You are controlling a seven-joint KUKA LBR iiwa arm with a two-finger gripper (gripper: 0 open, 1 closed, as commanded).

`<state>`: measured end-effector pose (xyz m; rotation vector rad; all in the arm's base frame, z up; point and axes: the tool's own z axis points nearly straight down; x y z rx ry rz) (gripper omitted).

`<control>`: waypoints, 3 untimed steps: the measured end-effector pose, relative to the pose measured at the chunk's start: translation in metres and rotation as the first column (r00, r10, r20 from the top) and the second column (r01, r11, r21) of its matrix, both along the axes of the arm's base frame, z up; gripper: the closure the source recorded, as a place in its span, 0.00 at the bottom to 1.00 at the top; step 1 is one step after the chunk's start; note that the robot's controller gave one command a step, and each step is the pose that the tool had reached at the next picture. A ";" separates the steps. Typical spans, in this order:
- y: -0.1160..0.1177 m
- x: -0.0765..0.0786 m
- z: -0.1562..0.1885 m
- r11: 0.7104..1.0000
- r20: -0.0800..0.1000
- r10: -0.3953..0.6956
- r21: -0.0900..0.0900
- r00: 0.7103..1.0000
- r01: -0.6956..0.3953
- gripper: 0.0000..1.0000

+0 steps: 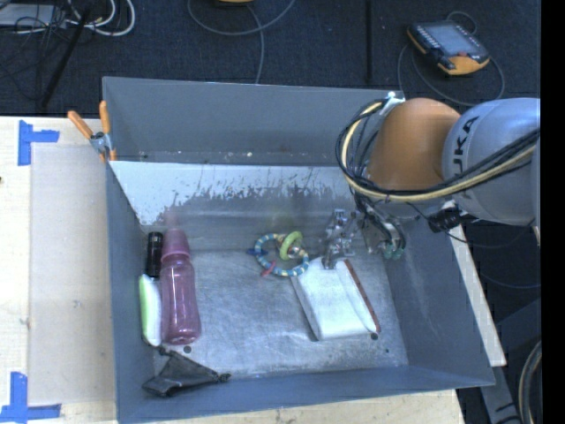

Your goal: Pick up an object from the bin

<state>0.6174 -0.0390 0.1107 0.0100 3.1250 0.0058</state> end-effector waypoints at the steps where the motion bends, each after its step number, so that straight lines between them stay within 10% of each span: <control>1: 0.000 0.000 0.000 1.000 0.000 -0.001 0.000 1.000 0.001 1.00; 3: 0.005 -0.007 0.105 0.979 -0.016 0.203 -0.003 0.979 -0.203 1.00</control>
Offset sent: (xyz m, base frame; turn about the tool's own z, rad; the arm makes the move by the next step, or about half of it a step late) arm -0.0479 0.0030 0.1745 -0.0794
